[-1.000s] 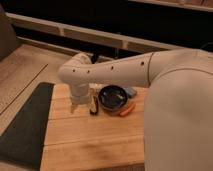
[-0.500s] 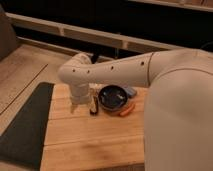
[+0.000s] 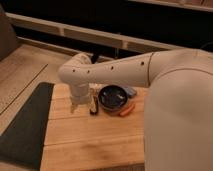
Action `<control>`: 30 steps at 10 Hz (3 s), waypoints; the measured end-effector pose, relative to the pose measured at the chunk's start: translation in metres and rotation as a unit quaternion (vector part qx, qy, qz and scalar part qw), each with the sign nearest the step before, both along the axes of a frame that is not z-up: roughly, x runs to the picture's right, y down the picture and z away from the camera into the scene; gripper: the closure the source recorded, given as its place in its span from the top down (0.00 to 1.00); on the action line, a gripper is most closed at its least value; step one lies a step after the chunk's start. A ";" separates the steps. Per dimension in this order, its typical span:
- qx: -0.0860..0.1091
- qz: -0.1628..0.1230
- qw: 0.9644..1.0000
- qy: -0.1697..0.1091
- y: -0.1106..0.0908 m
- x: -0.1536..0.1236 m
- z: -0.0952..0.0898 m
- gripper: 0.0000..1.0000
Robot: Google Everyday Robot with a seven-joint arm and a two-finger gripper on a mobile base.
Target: Move the arm in a circular motion
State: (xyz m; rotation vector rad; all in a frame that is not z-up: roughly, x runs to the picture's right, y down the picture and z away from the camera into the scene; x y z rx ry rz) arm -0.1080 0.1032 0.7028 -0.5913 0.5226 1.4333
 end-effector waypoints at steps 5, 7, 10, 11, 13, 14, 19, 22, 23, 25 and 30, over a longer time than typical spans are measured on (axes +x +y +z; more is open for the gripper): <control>0.000 0.000 1.000 0.000 0.000 0.000 0.000 0.65; 0.000 0.000 1.000 0.000 0.000 0.000 0.000 0.65; 0.000 0.000 1.000 0.000 0.000 0.000 0.000 0.65; 0.000 0.002 1.000 0.002 0.000 0.001 0.000 0.65; 0.014 0.012 0.999 0.040 -0.017 0.036 0.010 0.65; 0.054 0.015 0.995 0.082 -0.053 0.085 0.015 0.65; 0.114 0.003 0.987 0.113 -0.105 0.143 0.014 0.65; 0.120 0.008 0.984 0.131 -0.114 0.164 0.022 0.65; 0.128 0.014 0.982 0.141 -0.125 0.180 0.031 0.65; 0.165 0.013 0.976 0.139 -0.171 0.224 0.064 0.65; 0.181 -0.063 0.981 -0.013 -0.213 0.147 0.124 0.65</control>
